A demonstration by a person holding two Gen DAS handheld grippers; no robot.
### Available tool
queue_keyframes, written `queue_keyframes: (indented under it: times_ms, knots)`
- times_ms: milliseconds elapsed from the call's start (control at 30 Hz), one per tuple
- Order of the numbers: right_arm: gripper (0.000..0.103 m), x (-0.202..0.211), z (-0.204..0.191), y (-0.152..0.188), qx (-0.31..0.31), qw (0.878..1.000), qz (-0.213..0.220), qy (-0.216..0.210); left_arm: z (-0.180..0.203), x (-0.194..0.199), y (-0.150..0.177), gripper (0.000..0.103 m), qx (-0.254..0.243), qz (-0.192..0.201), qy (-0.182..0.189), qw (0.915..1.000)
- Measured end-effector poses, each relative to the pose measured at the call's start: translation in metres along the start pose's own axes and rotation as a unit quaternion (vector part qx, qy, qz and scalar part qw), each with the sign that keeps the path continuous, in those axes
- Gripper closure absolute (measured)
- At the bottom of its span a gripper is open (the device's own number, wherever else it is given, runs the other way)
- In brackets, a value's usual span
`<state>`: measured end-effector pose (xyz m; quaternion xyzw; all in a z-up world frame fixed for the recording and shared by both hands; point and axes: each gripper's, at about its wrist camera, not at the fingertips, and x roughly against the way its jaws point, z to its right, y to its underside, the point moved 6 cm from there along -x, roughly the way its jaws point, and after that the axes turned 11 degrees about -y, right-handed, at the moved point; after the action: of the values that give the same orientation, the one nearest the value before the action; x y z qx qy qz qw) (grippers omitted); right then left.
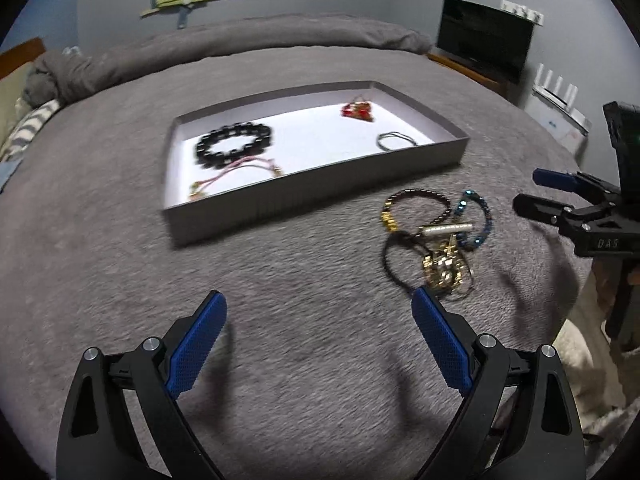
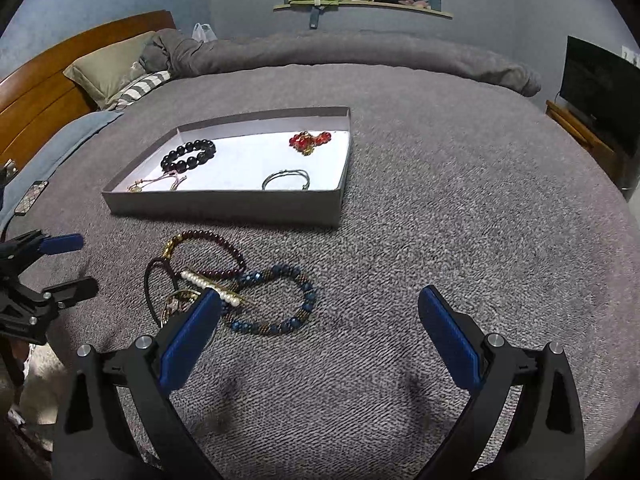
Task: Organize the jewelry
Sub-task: 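Withdraw both tools from the tray back toward the remaining bracelets, then lower the left tool onto the black elastic hair tie and close it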
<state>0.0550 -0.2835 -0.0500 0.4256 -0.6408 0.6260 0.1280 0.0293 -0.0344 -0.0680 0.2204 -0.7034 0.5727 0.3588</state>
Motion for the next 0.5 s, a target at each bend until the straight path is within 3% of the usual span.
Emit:
queue_keyframes:
  times_ms: [167,233,267,333,500]
  knots:
    - [0.006,0.001,-0.006,0.008,0.011,1.0,-0.007,-0.015,0.015,-0.011,-0.002,0.011,-0.013,-0.003,0.004,0.9999]
    - [0.006,0.001,-0.008,0.011,0.018,1.0,-0.009,-0.016,0.023,-0.015,-0.003,0.02,-0.017,-0.006,0.018,0.9997]
    - [0.006,0.001,-0.008,0.012,0.02,1.0,-0.01,-0.014,0.027,-0.017,-0.004,0.032,-0.022,-0.008,0.023,0.9995]
    - [0.006,0.002,-0.007,0.014,0.017,1.0,-0.01,-0.017,0.032,-0.02,-0.007,0.046,-0.029,-0.009,0.025,0.9992]
    - [0.006,0.001,-0.008,0.017,0.014,0.999,-0.015,-0.026,0.038,-0.023,-0.013,0.058,-0.034,-0.002,0.028,0.999]
